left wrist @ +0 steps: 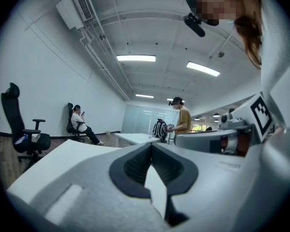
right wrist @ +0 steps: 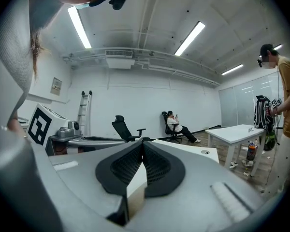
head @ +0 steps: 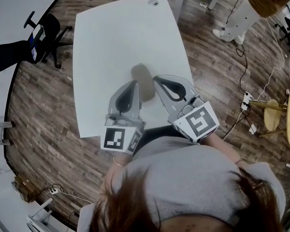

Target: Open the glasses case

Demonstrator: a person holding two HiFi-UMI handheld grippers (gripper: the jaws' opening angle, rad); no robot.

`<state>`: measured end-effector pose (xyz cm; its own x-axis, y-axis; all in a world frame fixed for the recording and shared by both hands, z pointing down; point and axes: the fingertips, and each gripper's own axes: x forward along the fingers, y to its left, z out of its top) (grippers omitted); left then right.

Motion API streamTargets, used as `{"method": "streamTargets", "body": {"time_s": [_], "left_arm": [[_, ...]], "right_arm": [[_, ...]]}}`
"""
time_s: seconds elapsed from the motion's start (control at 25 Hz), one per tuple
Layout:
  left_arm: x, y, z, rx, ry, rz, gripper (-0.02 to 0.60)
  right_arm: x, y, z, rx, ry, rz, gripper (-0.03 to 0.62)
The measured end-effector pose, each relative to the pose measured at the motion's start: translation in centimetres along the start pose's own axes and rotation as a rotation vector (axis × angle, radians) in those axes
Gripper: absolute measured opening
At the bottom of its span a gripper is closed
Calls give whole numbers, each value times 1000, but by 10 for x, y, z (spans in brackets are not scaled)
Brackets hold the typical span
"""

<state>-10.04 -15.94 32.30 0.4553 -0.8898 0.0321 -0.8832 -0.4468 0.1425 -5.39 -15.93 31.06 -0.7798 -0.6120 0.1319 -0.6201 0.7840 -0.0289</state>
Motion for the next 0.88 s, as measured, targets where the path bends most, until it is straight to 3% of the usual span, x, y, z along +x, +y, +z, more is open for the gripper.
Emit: {"method": "streamTargets", "body": {"time_s": [0.16,0.2,0.28,0.4,0.52,0.76,0.88], "left_arm": [[12,26,-13,-14,86,77,3],[15,33,-20,-34,120,96,68],[22,43,-36,-86,178,124,284],[31,53,-62,-144,253,156,431],[36,60,-91,-188,353,171,484],[41,70,-149,-329,555,176,488],[41,73,-172,-360,649,187,488]], "right_arm": [[13,-11,8,-10,-13,20,5],[16,-14,9,-17,-13,25,5],[19,-19,9,-18,-11,31,5],[24,-26,7,-9,-4,40,5],[29,-30,6,-7,-3,53,5],[34,-37,6,7,-4,57,5],[36,-39,4,9,-1,60,5]]}}
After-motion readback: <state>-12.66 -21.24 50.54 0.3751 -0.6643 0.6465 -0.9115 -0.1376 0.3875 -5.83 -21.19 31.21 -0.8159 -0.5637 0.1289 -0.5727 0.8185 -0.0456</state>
